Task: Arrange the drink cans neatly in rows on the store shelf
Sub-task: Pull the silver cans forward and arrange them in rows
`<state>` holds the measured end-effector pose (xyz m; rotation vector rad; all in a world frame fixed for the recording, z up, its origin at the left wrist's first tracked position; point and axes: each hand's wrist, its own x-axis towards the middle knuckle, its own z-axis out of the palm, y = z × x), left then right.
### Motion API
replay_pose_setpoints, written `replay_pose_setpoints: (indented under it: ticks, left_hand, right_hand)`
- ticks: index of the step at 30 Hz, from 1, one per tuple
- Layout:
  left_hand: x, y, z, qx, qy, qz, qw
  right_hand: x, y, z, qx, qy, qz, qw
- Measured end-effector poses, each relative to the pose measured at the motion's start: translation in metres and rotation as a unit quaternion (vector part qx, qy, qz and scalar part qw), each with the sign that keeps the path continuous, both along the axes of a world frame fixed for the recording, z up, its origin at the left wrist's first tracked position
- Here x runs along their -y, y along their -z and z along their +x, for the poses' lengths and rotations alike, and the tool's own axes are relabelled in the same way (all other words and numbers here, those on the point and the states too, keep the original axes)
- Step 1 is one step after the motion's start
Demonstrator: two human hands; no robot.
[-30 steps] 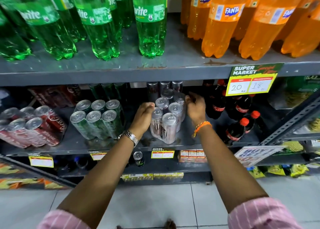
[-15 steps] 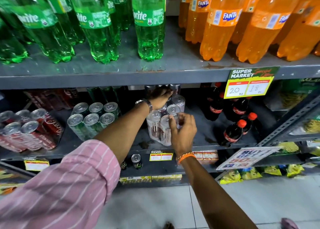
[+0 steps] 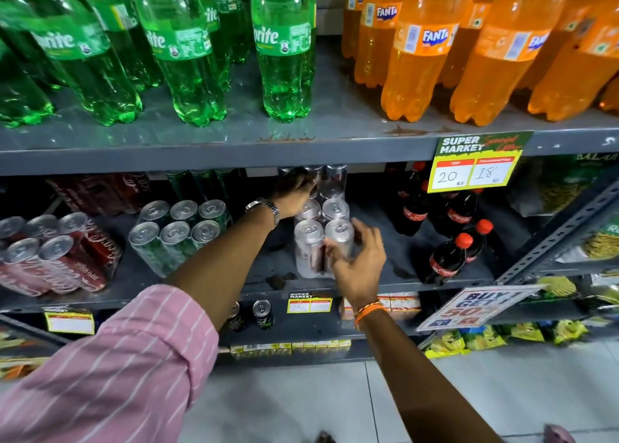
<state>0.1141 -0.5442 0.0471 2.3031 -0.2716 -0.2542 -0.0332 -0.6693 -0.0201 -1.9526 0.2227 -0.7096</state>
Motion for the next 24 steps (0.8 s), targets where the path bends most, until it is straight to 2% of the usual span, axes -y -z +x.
replay_pose_setpoints:
  ticks: [2, 5, 8, 12, 15, 19, 24]
  left_hand:
    - [-0.01, 0.002, 0.0, 0.022, -0.02, -0.038, 0.999]
    - [-0.032, 0.013, -0.015, 0.044, -0.041, -0.064, 0.996]
    - [-0.055, 0.05, -0.067, 0.036, -0.092, -0.109, 0.989]
    - [-0.073, 0.074, -0.108, 0.049, -0.121, -0.148, 0.98]
    - [-0.073, 0.079, -0.109, 0.038, -0.107, -0.213, 0.97]
    - [-0.07, 0.093, -0.087, 0.007, -0.106, -0.155, 0.982]
    - [-0.065, 0.088, -0.085, -0.014, -0.091, -0.07, 0.993]
  right_hand:
    - [0.022, 0.002, 0.014, -0.029, -0.006, 0.049, 0.998]
    - [0.047, 0.001, 0.03, -0.075, -0.084, 0.157, 0.981]
    - [0.057, 0.013, 0.028, -0.133, -0.161, 0.154, 0.966]
    - [0.057, 0.016, 0.035, -0.148, -0.156, 0.143, 0.966]
    - [0.059, 0.016, 0.03, -0.123, -0.132, 0.192, 0.965]
    - [0.046, 0.024, 0.017, -0.118, -0.126, 0.214, 0.962]
    - [0.033, 0.032, 0.014, -0.14, -0.109, 0.074, 0.981]
